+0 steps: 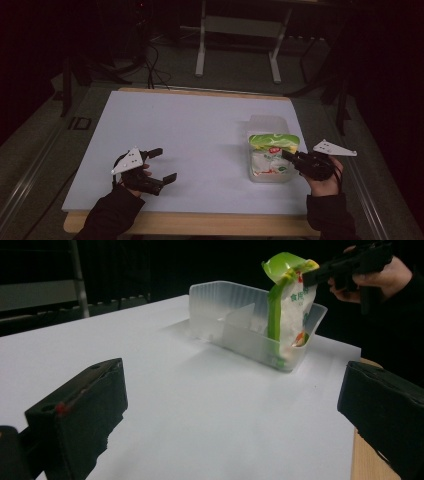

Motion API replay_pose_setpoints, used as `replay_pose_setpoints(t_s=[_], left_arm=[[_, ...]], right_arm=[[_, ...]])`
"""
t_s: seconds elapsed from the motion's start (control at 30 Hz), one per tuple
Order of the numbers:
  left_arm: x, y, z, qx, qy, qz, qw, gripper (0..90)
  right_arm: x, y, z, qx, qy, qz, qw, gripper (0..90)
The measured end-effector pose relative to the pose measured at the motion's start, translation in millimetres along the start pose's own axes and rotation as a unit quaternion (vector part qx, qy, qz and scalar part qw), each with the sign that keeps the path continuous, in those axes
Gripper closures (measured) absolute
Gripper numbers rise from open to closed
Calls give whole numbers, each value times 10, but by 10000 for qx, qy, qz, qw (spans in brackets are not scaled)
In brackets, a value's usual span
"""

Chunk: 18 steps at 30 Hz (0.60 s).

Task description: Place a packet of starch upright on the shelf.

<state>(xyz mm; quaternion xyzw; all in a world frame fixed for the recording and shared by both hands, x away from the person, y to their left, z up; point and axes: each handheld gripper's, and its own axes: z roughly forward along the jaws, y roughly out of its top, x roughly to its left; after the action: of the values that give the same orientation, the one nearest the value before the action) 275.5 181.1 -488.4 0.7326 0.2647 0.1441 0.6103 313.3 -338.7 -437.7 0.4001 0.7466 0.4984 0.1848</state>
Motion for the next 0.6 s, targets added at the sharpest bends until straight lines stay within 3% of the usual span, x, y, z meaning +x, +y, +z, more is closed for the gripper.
replay_pose_setpoints(t_s=[0.2,0.3,0.43,0.6], left_arm=[[-10,6,-7,-11,-31,-9,10000,2],[-21,-2,-12,3,-45,-7,10000,2],[-36,-26,-23,55,-67,-33,10000,2],[-57,-29,-25,66,-105,-41,9999,2]], right_arm=[[66,140,-144,-244,-401,-145,9988,284],[106,227,-225,-520,-402,-161,9977,123],[228,357,-275,-648,-318,-410,9966,114],[395,463,-206,-673,19,-507,9964,119]])
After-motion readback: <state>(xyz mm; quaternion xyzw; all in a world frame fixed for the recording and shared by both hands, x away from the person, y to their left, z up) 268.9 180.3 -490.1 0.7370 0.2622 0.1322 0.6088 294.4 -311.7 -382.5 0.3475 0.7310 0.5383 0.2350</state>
